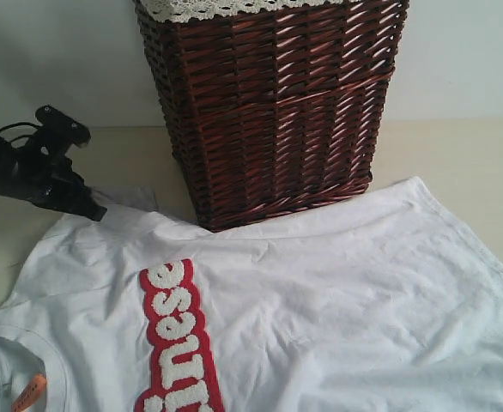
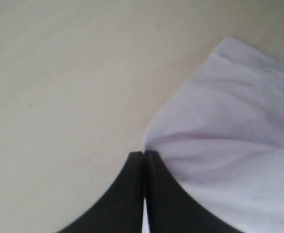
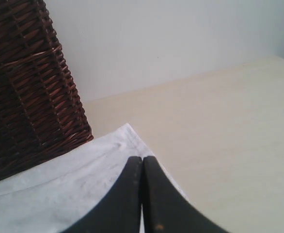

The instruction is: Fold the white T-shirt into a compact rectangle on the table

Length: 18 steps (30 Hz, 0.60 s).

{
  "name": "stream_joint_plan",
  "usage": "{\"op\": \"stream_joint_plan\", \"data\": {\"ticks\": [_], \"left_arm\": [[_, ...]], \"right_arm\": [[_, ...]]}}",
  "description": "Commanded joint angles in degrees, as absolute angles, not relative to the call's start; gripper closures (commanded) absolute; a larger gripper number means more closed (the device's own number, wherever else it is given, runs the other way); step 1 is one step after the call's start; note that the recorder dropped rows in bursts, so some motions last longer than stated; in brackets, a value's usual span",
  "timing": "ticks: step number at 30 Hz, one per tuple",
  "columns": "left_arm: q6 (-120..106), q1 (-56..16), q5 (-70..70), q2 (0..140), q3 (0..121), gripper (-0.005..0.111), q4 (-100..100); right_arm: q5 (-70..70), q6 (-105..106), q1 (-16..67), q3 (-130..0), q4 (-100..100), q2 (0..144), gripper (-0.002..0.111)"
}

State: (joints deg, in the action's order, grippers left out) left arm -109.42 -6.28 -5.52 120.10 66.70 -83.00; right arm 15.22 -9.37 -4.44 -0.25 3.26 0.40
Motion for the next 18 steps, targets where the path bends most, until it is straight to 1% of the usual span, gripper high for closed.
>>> {"op": "stream_joint_plan", "data": {"ticks": [1, 4, 6, 8, 9, 10, 11, 12, 13, 14, 15, 16, 17, 18], "left_arm": [[-108.99, -5.7, -5.73, 119.98, 72.65, 0.107, -85.83], [-108.79, -5.7, -8.31, 119.98, 76.83, 0.107, -92.42], [-108.94, -5.7, -14.38, 119.98, 77.51, 0.106, -93.27], [-108.94, -5.7, -15.41, 119.98, 77.32, 0.097, -88.09], [-108.94, -5.7, -13.54, 119.98, 76.7, 0.087, -87.21], [-108.94, -5.7, -9.39, 120.19, 76.46, 0.072, -87.34], [-108.94, -5.7, -6.79, 120.44, 76.46, 0.064, -87.58], [-108.81, -5.7, -1.97, 121.14, 76.46, 0.042, -89.1], [-108.81, -5.7, -0.63, 121.49, 76.46, 0.033, -90.51], [-108.81, -5.7, 1.04, 122.27, 76.46, 0.013, -93.49], [-109.6, -5.7, 0.88, 122.24, 75.91, 0.008, -93.49], [-112.67, -5.7, -2.25, 121.97, 74.48, 0.006, -93.04], [-113.43, -5.7, -5.12, 121.37, 73.2, 0.006, -92.27], [-113.21, -5.7, -11.63, 119.8, 70.17, 0.006, -89.39]], "right_arm": [[14.53, -9.23, -4.68, 0.0, 2.83, 0.0, 0.108], [14.53, -9.23, -4.68, 0.0, 2.83, 0.0, 0.108], [14.53, -9.23, -4.68, 0.0, 2.83, 0.0, 0.108], [14.53, -9.23, -4.68, 0.0, 2.83, 0.0, 0.108], [14.53, -9.23, -4.68, 0.0, 2.83, 0.0, 0.108], [14.53, -9.23, -4.68, 0.0, 2.83, 0.0, 0.108], [14.53, -9.23, -4.68, 0.0, 2.83, 0.0, 0.108], [14.53, -9.23, -4.68, 0.0, 2.83, 0.0, 0.108], [14.53, -9.23, -4.68, 0.0, 2.83, 0.0, 0.108], [14.53, -9.23, -4.68, 0.0, 2.83, 0.0, 0.108], [14.53, -9.23, -4.68, 0.0, 2.83, 0.0, 0.108], [14.53, -9.23, -4.68, 0.0, 2.83, 0.0, 0.108], [14.53, -9.23, -4.68, 0.0, 2.83, 0.0, 0.108], [14.53, -9.23, -4.68, 0.0, 2.83, 0.0, 0.108]]}}
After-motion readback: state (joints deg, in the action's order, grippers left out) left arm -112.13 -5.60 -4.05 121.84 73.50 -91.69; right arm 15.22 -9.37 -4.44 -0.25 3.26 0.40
